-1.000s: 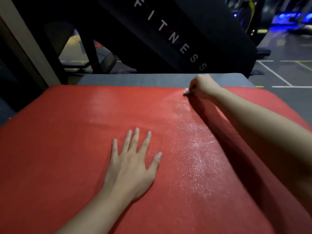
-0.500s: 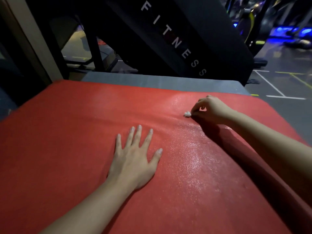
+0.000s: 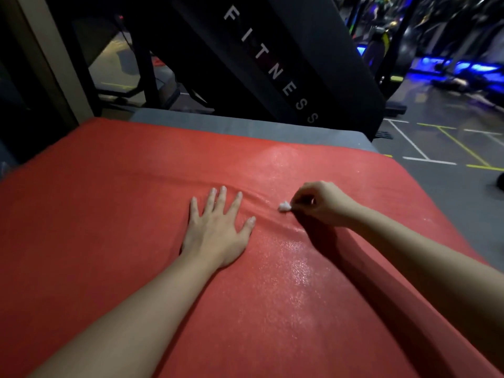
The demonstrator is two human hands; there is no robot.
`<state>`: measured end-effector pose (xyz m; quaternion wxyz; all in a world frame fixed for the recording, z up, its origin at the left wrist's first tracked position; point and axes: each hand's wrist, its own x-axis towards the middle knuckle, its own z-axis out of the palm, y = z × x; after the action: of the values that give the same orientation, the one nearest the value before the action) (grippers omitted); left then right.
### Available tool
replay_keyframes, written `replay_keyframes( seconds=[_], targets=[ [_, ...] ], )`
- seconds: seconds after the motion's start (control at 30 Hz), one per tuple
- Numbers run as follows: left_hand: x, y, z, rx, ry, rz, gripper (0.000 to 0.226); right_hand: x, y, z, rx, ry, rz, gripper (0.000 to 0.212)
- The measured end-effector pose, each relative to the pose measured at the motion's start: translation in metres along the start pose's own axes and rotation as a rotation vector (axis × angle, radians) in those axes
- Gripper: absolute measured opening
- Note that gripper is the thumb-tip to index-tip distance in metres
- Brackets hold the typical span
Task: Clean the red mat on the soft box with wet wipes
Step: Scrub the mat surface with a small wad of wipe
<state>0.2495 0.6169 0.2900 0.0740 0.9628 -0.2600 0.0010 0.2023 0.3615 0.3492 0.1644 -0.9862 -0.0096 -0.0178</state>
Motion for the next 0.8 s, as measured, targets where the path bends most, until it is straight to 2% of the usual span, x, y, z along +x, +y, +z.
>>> replay_keyframes(
  seconds=[0.07, 0.13, 0.2, 0.3, 0.4, 0.5, 0.6, 0.7, 0.8],
  targets=[
    [0.000, 0.000, 0.000, 0.004, 0.007, -0.001, 0.075, -0.028, -0.011, -0.002, 0.048, -0.097, -0.027, 0.008],
    [-0.002, 0.000, -0.001, 0.005, 0.002, -0.001, 0.075, -0.040, -0.017, -0.003, 0.050, -0.121, -0.045, 0.009],
    [-0.003, 0.000, -0.002, -0.002, -0.008, -0.002, 0.075, -0.037, -0.021, 0.000, 0.004, -0.074, -0.052, 0.009],
    [-0.004, 0.001, -0.005, -0.026, 0.001, 0.004, 0.074, -0.022, -0.018, 0.007, -0.069, 0.097, 0.007, 0.010],
    [-0.013, 0.003, -0.010, -0.001, 0.085, 0.051, 0.069, -0.014, -0.021, 0.010, -0.072, 0.156, 0.091, 0.009],
    [-0.028, 0.008, -0.017, 0.041, 0.118, 0.142, 0.065, -0.034, -0.037, 0.008, -0.061, 0.086, 0.048, 0.010],
    [-0.042, 0.010, -0.020, -0.057, 0.013, 0.106, 0.064, -0.080, -0.063, 0.007, -0.002, -0.055, -0.002, 0.011],
    [-0.055, 0.007, -0.019, 0.000, -0.039, 0.128, 0.064, -0.115, -0.079, 0.002, 0.083, -0.193, 0.017, 0.006],
    [-0.067, 0.000, -0.019, -0.027, -0.049, 0.084, 0.063, -0.111, -0.082, 0.004, 0.093, -0.126, 0.094, 0.003]
  ],
)
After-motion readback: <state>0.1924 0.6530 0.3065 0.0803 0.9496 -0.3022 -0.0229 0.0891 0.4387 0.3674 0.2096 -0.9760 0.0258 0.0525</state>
